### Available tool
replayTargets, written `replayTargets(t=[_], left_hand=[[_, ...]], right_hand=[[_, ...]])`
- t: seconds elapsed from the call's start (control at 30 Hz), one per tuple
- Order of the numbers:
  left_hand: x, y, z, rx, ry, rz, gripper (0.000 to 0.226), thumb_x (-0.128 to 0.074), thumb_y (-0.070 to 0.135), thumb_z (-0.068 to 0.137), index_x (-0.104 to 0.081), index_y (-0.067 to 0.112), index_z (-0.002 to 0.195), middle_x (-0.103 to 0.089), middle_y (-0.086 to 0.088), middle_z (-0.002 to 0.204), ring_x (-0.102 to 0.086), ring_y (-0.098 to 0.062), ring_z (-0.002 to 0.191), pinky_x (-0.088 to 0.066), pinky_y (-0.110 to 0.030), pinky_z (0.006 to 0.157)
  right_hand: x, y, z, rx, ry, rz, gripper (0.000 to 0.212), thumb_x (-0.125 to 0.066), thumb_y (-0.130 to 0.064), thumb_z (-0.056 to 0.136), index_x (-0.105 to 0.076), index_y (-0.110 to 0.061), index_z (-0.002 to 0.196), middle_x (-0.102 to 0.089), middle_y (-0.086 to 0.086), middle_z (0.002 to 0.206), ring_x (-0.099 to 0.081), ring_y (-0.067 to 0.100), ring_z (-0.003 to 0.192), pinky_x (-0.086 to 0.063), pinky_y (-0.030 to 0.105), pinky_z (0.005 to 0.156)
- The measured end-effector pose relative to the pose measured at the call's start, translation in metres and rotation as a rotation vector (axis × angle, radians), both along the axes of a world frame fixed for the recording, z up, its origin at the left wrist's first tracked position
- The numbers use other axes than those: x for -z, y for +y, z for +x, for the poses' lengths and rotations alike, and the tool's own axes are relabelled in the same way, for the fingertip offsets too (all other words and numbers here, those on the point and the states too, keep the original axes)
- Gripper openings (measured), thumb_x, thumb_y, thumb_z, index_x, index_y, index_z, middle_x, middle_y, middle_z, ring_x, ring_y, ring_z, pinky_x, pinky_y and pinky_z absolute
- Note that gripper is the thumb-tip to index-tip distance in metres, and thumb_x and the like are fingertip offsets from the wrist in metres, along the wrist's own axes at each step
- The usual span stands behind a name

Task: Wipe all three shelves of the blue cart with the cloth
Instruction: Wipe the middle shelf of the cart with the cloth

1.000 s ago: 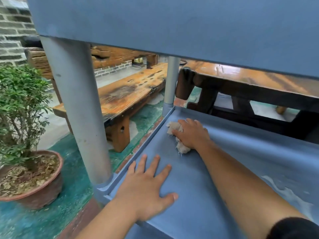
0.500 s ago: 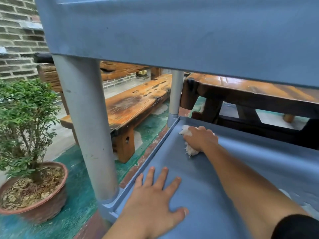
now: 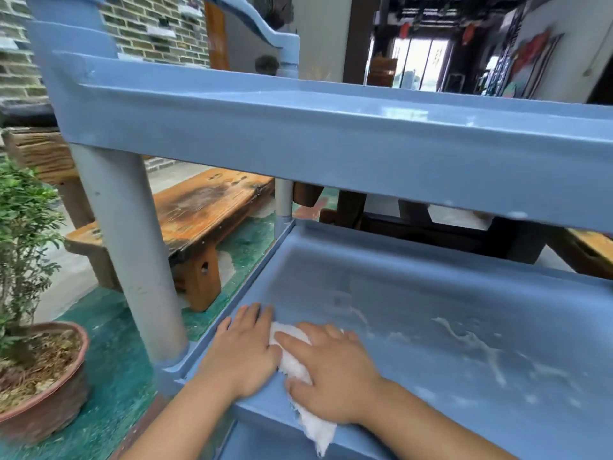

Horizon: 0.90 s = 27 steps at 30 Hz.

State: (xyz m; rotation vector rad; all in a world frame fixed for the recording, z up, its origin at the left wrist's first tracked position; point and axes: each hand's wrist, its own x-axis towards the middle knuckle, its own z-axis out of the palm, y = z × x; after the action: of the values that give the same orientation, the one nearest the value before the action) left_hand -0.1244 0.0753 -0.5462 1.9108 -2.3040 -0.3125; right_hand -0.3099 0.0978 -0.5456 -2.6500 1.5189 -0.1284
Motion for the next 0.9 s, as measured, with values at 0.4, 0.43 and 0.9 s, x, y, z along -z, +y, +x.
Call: replayTargets(t=[0.4, 0.43, 0.9], left_hand=[[0.021, -0.007, -0.027, -0.04, -0.096, 0.008, 0.085, -0.01, 0.086, 0.075, 0.007, 0.048, 0.15, 0.003, 0.006, 0.164, 0.007, -0.026, 0.149, 0.001, -0.054, 0.117], [0.021, -0.006, -0.027, -0.029, -0.1, 0.014, 0.086, -0.009, 0.089, 0.071, 0.008, 0.052, 0.148, 0.004, 0.007, 0.164, 0.008, -0.027, 0.149, 0.002, -0.055, 0.116], [0.021, -0.01, -0.031, 0.012, -0.162, 0.026, 0.09, -0.009, 0.091, 0.066, 0.009, 0.054, 0.146, 0.013, 0.011, 0.163, 0.017, -0.03, 0.147, 0.008, -0.063, 0.112]], right_hand=[[0.011, -0.14, -0.047, 0.201, 0.064, 0.041, 0.059, -0.036, -0.062, 0.093, -0.014, -0.053, 0.146, -0.002, -0.009, 0.165, 0.003, 0.028, 0.15, -0.011, 0.057, 0.116], [0.013, -0.154, -0.051, 0.227, 0.069, 0.011, 0.058, -0.035, -0.063, 0.093, -0.014, -0.053, 0.146, -0.005, -0.008, 0.164, 0.001, 0.03, 0.15, -0.013, 0.059, 0.115], [0.014, -0.224, -0.124, 0.47, -0.142, 0.019, 0.059, -0.049, -0.06, 0.085, -0.04, -0.046, 0.141, -0.048, 0.0, 0.147, -0.051, 0.029, 0.126, -0.042, 0.042, 0.097]])
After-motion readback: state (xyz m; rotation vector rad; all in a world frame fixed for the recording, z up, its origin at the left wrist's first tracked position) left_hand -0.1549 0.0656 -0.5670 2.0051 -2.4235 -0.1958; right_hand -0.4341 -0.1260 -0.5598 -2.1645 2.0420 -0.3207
